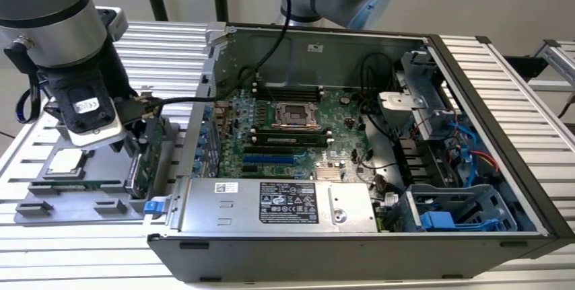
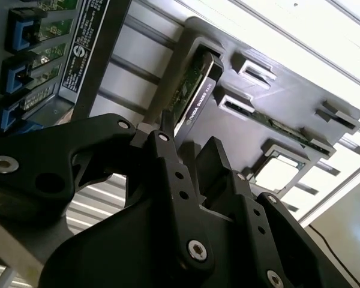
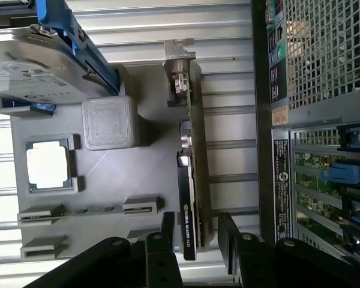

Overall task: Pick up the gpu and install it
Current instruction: 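Pick up the gpu and move the gpu toward the slot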

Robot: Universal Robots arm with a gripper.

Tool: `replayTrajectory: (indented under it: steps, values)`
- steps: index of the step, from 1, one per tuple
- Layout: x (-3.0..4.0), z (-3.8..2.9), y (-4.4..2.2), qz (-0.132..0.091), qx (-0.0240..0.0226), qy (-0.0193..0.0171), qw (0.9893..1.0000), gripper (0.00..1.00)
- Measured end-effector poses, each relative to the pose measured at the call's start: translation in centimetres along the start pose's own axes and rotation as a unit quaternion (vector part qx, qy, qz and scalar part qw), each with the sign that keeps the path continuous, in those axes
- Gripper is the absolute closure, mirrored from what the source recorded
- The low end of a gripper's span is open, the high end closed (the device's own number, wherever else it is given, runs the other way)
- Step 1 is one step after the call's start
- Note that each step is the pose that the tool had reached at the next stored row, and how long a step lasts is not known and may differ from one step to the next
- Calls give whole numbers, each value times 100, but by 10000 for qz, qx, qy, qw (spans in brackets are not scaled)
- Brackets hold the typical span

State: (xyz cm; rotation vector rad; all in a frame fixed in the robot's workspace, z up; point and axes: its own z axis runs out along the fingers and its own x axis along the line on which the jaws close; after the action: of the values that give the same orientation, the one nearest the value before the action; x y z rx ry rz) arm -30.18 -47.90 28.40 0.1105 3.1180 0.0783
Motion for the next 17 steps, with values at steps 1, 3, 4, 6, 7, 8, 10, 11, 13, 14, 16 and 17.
replayTrajectory:
  steps: [1, 3, 4, 6, 7, 8, 10, 11, 13, 14, 16, 17]
  values:
    - [1, 14, 5, 0, 0, 0, 10000, 0]
    - [2, 41, 15, 0, 1, 0, 10000, 0]
    - [3, 57, 21, 0, 0, 0, 10000, 0]
    - [4, 87, 33, 0, 0, 0, 10000, 0]
    - [5, 100, 37, 0, 0, 0, 10000, 0]
    - [5, 115, 41, 0, 0, 0, 10000, 0]
    - [6, 144, 46, -1, 0, 0, 10000, 0]
    - [6, 159, 48, -1, 0, 0, 10000, 0]
    - [8, 188, 52, -1, 0, 0, 10000, 0]
    - [8, 203, 55, -1, 0, 0, 10000, 0]
    - [9, 232, 60, -1, 0, 0, 10000, 0]
    - [10, 248, 63, -2, 0, 0, 10000, 0]
